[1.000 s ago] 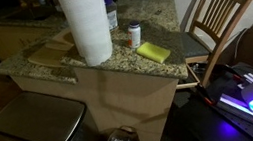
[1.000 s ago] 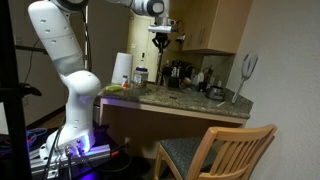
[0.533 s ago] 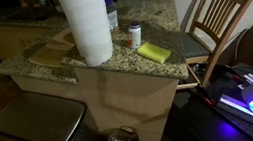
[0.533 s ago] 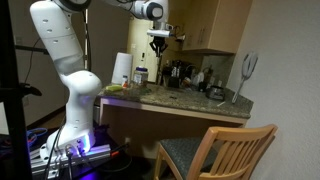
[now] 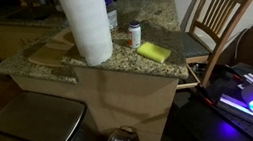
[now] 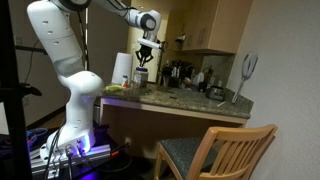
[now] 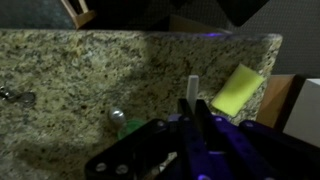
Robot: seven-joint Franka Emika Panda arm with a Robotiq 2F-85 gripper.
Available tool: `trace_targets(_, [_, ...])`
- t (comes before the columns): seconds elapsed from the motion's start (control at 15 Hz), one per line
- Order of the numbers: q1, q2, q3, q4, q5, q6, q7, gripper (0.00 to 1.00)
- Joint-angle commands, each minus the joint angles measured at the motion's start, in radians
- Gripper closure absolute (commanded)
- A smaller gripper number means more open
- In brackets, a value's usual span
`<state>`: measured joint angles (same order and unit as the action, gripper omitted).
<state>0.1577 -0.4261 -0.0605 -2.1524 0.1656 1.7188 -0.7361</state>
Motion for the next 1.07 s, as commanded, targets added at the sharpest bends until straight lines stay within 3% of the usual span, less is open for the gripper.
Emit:
trace_targets(0.0, [-0.003, -0.102, -0.014, -0.123, 0.017, -0.101, -0.049, 0.97])
trace_targets(0.07, [-0.005, -0.122, -0.016, -0.145, 0.019, -0.118, -0.044, 0.97])
trace_targets(0.13, [-0.006, -0.064, -0.002, -0.073, 0.003, -0.097, -0.017, 0.9])
trace_targets(0.4, [-0.004, -0.109, -0.006, -0.129, 0.003, -0.111, -0.017, 0.9])
trace_targets(0.47, [-0.003, -0.09, 0.008, -0.146, -0.008, -0.098, -0.002, 0.97])
trace_targets(0.8, [0.033, -0.044, 0.087, -0.206, -0.029, -0.07, 0.03, 0.97])
trace_targets(1.0, [0.036, -0.034, 0.134, -0.236, -0.054, 0.003, 0.13, 0.97])
